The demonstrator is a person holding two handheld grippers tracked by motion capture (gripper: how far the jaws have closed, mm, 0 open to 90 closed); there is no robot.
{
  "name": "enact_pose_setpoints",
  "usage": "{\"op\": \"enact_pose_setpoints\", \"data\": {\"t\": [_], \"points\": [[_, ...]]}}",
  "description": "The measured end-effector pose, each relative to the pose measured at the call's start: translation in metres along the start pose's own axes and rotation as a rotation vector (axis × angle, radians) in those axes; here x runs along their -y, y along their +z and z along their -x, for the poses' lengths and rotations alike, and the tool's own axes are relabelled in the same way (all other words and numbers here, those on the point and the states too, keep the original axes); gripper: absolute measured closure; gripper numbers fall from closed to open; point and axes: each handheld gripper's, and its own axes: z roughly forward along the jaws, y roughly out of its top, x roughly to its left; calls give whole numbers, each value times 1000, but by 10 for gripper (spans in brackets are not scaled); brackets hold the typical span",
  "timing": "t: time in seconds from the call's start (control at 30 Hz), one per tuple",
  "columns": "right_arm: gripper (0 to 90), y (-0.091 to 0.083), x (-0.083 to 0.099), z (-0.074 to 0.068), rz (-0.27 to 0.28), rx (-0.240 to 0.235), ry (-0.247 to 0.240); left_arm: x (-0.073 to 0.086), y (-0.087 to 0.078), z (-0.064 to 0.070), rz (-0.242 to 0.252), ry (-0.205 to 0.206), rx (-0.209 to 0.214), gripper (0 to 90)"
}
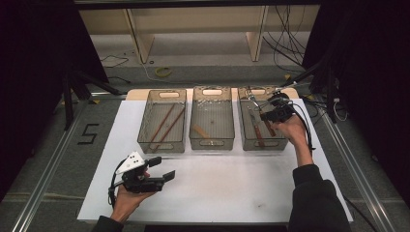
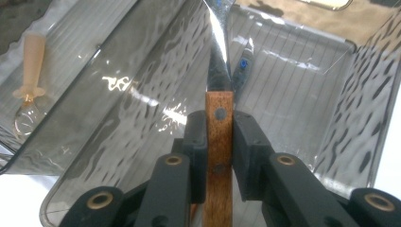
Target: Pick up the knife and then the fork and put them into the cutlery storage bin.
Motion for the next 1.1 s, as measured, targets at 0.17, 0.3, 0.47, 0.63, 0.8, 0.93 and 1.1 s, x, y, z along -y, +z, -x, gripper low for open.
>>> {"op": "enact_pose_setpoints", "data": {"t": [0.17,0.3,0.47,0.63,0.8,0.93,1.1], "points": [[776,4,2,0,-17,0,3,0,0,0,1,-1,0,200],[775,6,3,0,-22,-5,1,0,0,0,2,-2,0,200],[773,9,5,0,-35,-8,8,0,0,0,0,0,0,200],[746,12,5,-2,-54,-16,7,0,0,0,1,-1,0,200],[608,8,1,-5,-36,-22,4,0,0,0,2,-1,0,200],[572,4,2,-7,-9,-37,13,0,0,0,0,1,0,200],[515,-2,4,-9,40,-60,31,0,0,0,0,1,0,200]]}}
